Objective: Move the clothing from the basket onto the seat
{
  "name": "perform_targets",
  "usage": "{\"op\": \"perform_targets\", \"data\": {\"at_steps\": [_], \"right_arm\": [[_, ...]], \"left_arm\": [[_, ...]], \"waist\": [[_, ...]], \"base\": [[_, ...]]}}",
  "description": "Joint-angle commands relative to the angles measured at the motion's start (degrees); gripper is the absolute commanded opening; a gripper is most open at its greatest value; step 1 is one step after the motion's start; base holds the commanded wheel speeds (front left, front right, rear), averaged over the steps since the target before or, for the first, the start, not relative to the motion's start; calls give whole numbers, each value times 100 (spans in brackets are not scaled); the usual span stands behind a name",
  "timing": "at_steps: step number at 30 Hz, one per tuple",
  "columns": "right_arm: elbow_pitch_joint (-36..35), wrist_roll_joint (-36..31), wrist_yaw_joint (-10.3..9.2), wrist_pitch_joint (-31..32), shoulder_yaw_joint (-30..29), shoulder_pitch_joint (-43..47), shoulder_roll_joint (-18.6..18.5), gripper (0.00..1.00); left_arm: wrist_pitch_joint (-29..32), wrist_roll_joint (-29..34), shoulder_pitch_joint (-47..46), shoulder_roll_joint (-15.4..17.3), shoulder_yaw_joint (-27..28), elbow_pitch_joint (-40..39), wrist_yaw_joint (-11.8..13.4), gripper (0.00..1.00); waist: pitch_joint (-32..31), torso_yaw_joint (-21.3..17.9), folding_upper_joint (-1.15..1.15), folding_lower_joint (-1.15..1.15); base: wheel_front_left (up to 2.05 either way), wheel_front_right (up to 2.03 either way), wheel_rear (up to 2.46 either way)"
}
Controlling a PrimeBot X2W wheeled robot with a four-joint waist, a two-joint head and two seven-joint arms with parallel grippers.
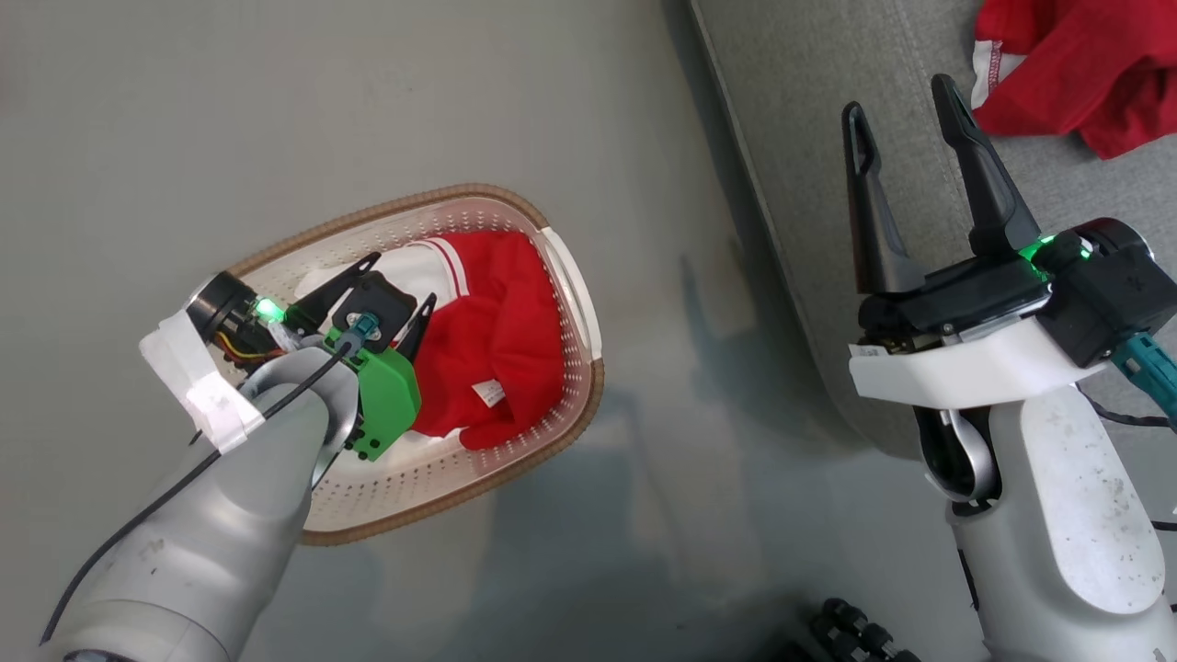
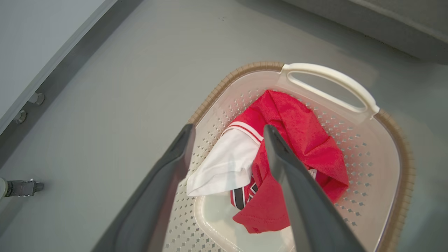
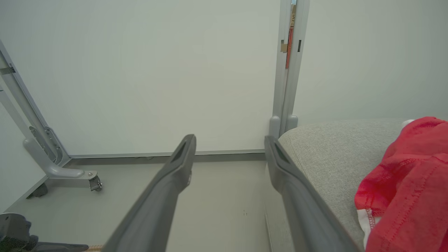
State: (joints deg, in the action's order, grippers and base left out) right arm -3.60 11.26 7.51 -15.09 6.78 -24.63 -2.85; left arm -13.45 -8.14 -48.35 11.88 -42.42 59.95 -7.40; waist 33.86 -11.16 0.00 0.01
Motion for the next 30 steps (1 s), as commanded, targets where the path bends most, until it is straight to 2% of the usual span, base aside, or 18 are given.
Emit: {"op": "perform_targets", "data": {"at_steps": [1,7,17,25,30], "right_arm": [[-43,36,-4,-11,15,-114,-8,100],[-136,80,-4,-11,88,-290,-8,100],[-285,180,-4,-11,120,-461,-8,100],[-403,238,-4,-12,105,-524,-9,100],[-475,249,-4,-12,66,-525,-8,100]], "left_arm": [[34,-65,-208,74,-139,106,-10,100],[250,-198,-580,191,-761,571,-4,100],[605,-590,-1015,369,-1711,887,-3,100],[962,-917,-1293,526,-2266,1006,-3,100],[1108,-1200,-1370,563,-2404,1068,-3,100]], "waist": [[662,-332,0,-1],[1135,-418,0,-1],[1803,-479,0,-1],[2184,-513,0,-1],[2353,-527,0,-1]], "base": [[0,0,0],[0,0,0],[0,0,0],[0,0,0],[0,0,0]]}}
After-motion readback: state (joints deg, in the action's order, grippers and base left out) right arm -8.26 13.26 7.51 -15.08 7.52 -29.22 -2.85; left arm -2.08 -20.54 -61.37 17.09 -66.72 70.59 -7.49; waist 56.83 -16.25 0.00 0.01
